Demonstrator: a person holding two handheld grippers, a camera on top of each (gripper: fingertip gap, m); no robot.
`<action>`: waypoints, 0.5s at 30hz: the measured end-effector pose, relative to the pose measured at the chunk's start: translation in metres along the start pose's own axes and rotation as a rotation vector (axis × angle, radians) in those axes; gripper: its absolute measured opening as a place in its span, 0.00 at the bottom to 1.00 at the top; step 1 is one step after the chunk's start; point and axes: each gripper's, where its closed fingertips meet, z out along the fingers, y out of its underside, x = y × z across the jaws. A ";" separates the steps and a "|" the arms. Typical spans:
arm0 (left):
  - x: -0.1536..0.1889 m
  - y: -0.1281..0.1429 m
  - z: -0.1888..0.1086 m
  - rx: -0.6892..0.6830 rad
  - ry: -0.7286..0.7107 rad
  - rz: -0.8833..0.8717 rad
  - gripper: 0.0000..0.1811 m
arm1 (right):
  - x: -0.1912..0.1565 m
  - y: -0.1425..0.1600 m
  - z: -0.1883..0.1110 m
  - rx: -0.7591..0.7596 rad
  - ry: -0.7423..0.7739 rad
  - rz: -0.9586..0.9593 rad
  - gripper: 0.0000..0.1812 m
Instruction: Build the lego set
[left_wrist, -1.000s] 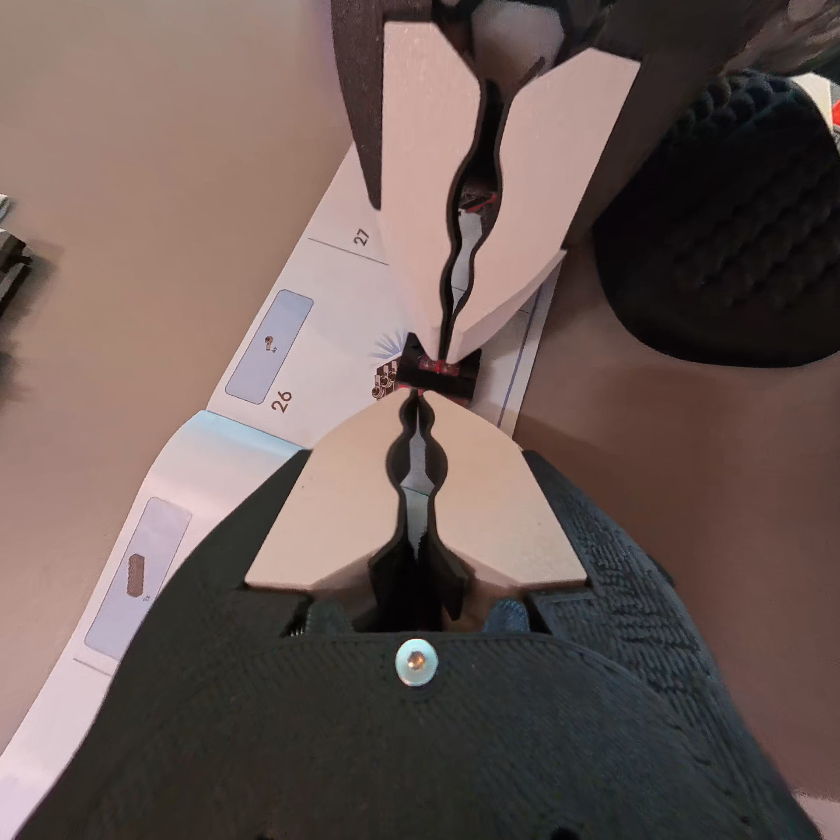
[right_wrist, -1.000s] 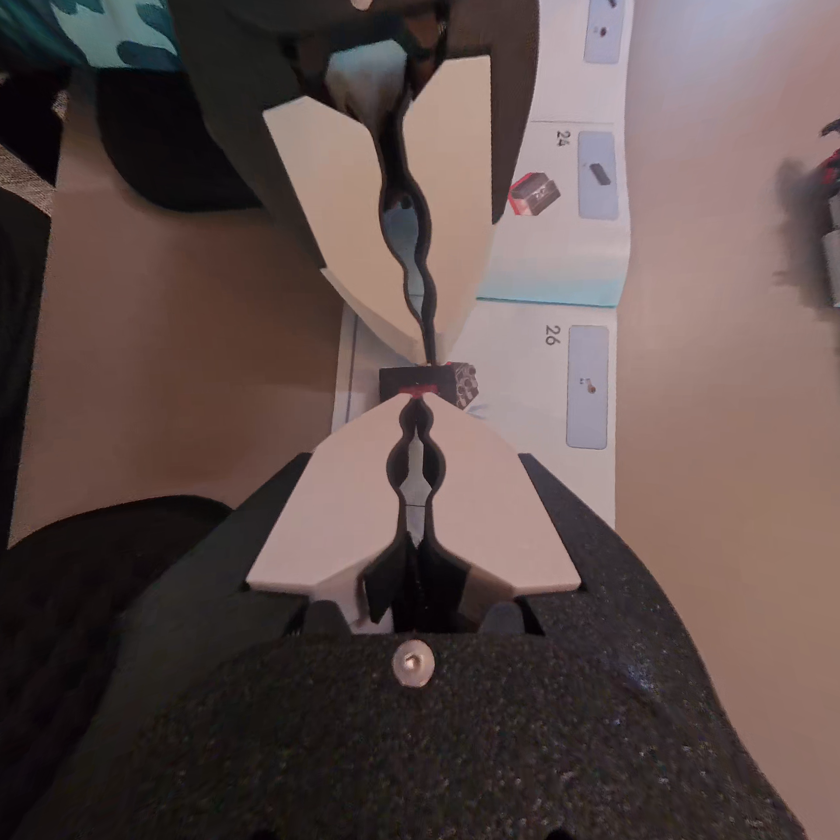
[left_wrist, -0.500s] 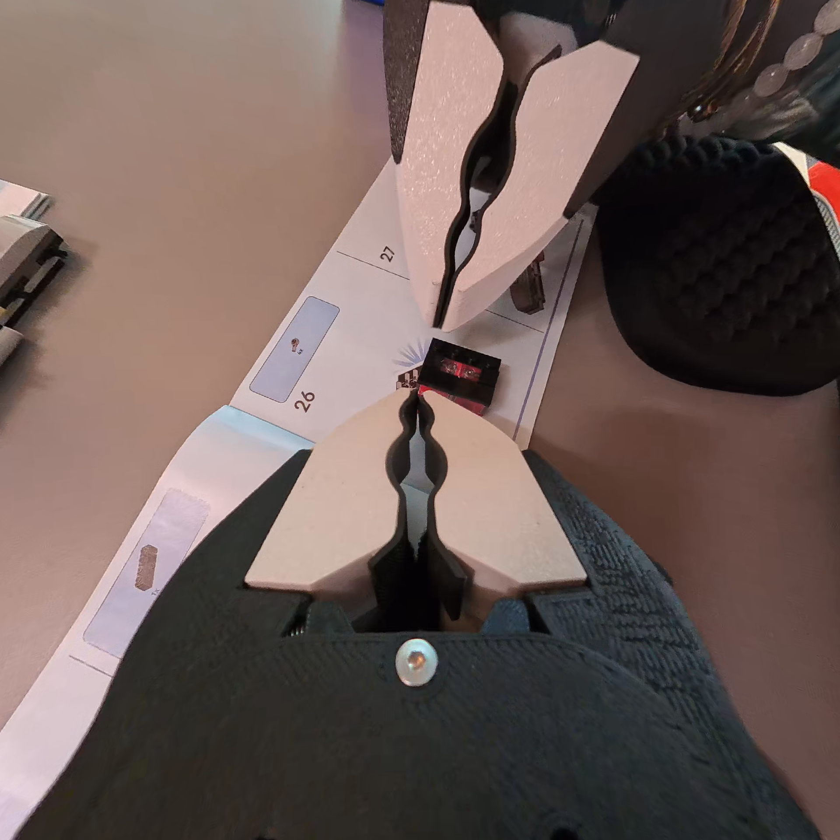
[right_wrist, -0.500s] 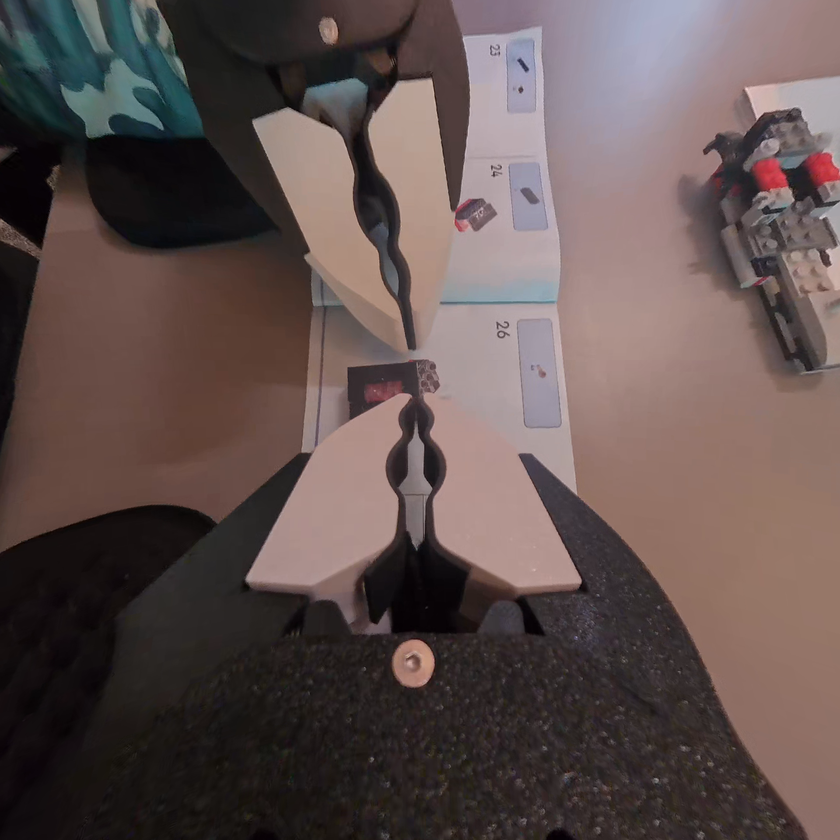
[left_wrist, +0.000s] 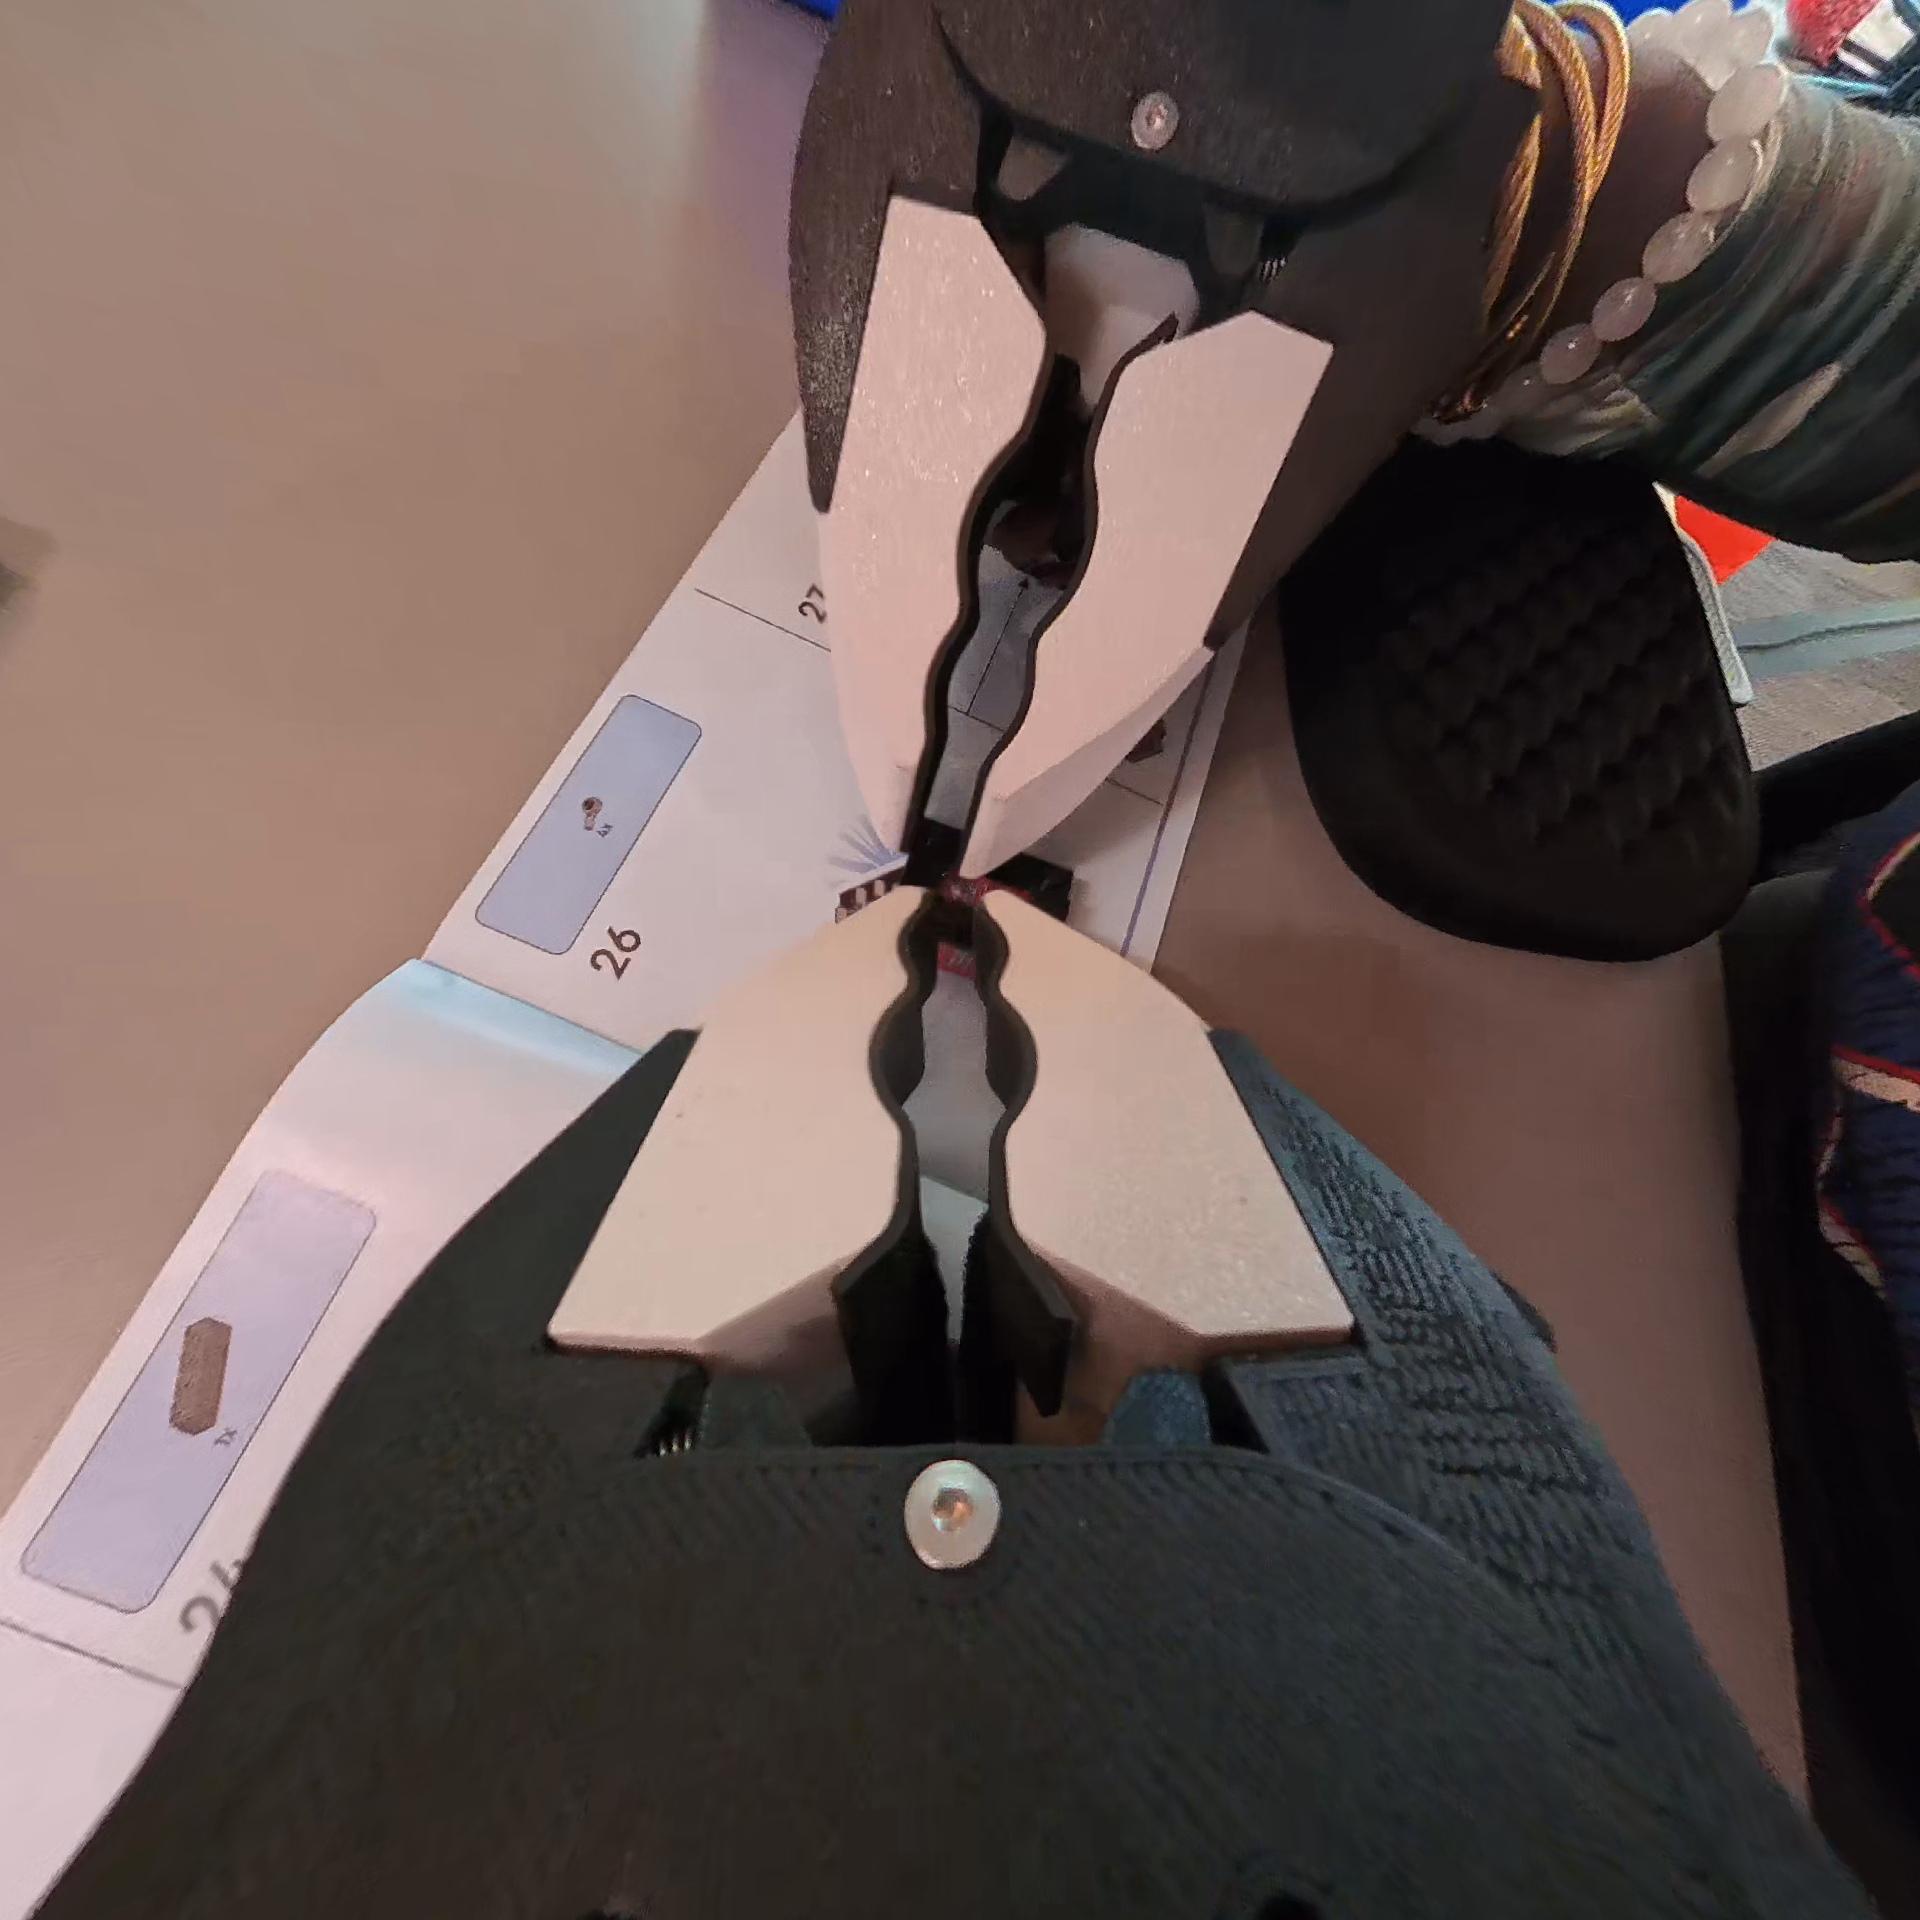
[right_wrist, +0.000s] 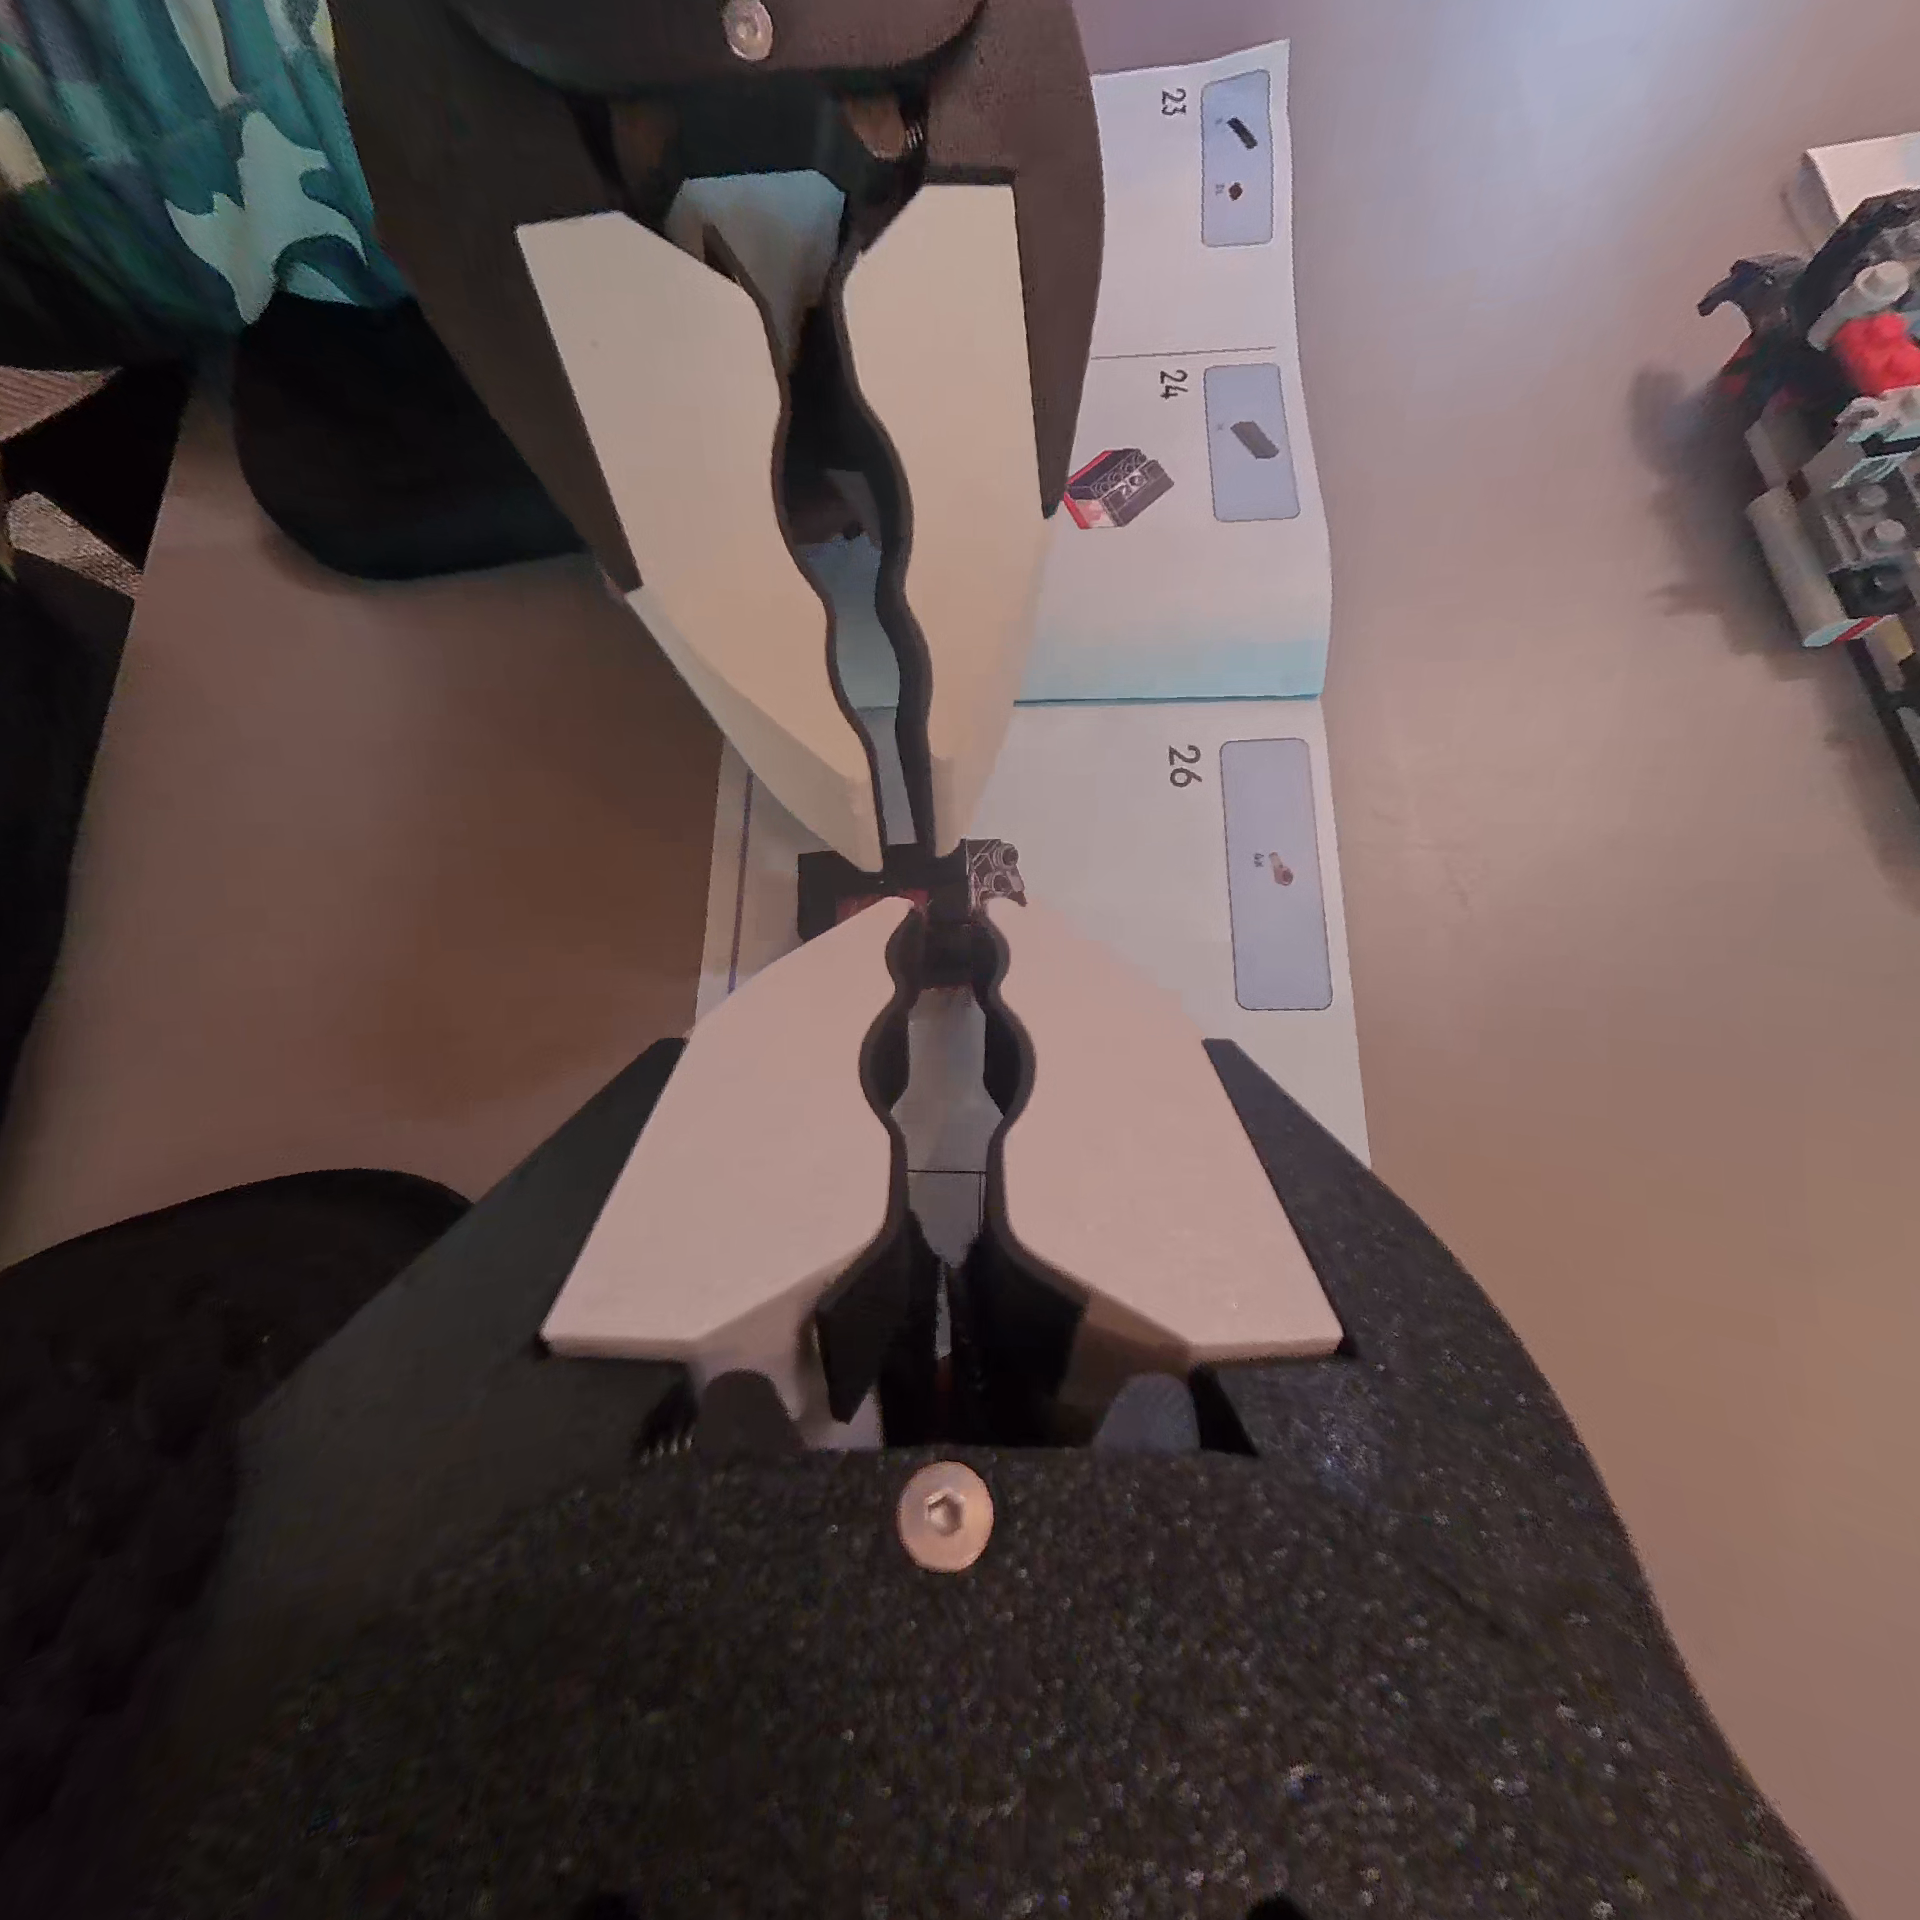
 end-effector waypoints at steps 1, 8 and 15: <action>0.000 -0.001 0.001 0.000 0.000 -0.009 0.01 | 0.000 0.000 0.000 -0.003 0.004 -0.006 0.04; -0.003 -0.001 -0.004 -0.021 -0.059 -0.031 0.07 | 0.000 -0.003 -0.001 -0.011 -0.009 -0.017 0.06; -0.005 0.003 0.000 -0.064 -0.075 -0.113 0.07 | -0.002 -0.004 0.003 -0.026 -0.035 -0.006 0.05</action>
